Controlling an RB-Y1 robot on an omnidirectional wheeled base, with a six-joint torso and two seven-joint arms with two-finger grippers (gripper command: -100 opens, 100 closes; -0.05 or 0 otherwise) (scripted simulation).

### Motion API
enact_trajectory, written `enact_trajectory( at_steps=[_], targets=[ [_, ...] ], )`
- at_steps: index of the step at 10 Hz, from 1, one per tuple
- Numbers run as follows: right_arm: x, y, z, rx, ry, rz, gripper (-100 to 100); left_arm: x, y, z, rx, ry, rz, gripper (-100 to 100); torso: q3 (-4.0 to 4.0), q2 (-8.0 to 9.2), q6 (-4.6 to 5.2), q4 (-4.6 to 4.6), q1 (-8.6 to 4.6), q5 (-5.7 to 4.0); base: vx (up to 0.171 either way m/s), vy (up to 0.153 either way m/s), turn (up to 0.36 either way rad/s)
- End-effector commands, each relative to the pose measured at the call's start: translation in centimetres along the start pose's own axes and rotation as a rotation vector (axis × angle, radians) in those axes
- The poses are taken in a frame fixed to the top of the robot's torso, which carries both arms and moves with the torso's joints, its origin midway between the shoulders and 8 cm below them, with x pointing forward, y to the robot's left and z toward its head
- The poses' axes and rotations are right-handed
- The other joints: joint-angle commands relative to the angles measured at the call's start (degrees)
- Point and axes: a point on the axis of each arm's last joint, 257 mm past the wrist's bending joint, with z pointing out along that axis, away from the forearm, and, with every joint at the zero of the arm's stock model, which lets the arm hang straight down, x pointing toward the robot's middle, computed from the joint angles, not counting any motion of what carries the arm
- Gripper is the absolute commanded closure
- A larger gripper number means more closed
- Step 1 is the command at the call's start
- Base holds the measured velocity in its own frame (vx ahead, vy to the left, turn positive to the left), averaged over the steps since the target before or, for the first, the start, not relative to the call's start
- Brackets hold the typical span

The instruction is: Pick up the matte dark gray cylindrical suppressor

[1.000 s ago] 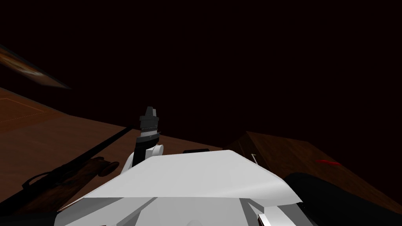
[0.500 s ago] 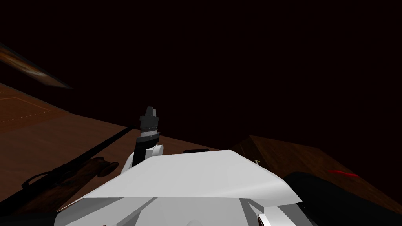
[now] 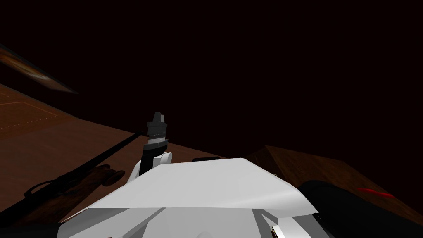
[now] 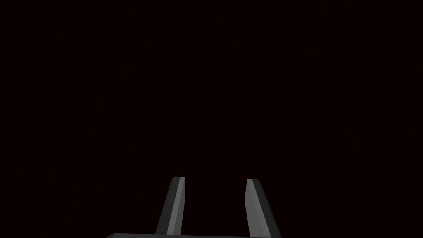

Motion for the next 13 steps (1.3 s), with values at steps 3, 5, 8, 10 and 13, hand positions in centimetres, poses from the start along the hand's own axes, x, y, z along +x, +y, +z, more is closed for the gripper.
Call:
enact_trajectory(
  at_steps=[3,5,8,10,13],
  targets=[
    [0.2,0.0,0.0,0.0,0.002,-0.001,100,0.0,0.0,0.0,0.0,0.0,0.0,0,0.08,0.14,-0.02,0.05,-0.03,-0.05,0.01,-0.001,0.002],
    [0.1,0.0,0.0,-0.001,0.001,-0.001,100,0.0,0.0,0.0,0.0,0.0,0.0,0,0.12,0.19,-0.02,0.06,-0.07,-0.07,0.0,0.0,0.0],
    [-0.8,-0.4,-0.6,0.005,-0.002,-0.003,100,0.0,0.0,0.0,0.0,0.0,0.0,0,0.12,0.21,-0.02,0.06,-0.05,-0.05,-0.011,0.0,-0.015],
    [-2.7,-0.7,-1.1,0.01,-0.005,-0.01,100,0.0,0.0,0.0,0.0,0.0,0.0,0,0.22,0.4,0.01,0.08,0.01,0.03,-0.074,0.013,-0.046],
    [-4.4,-1.1,-1.7,0.02,-0.007,-0.017,100,0.0,0.0,0.0,0.0,0.0,0.0,0,0.22,0.4,0.0,0.06,0.05,0.08,-0.052,0.008,-0.024]
  ],
)
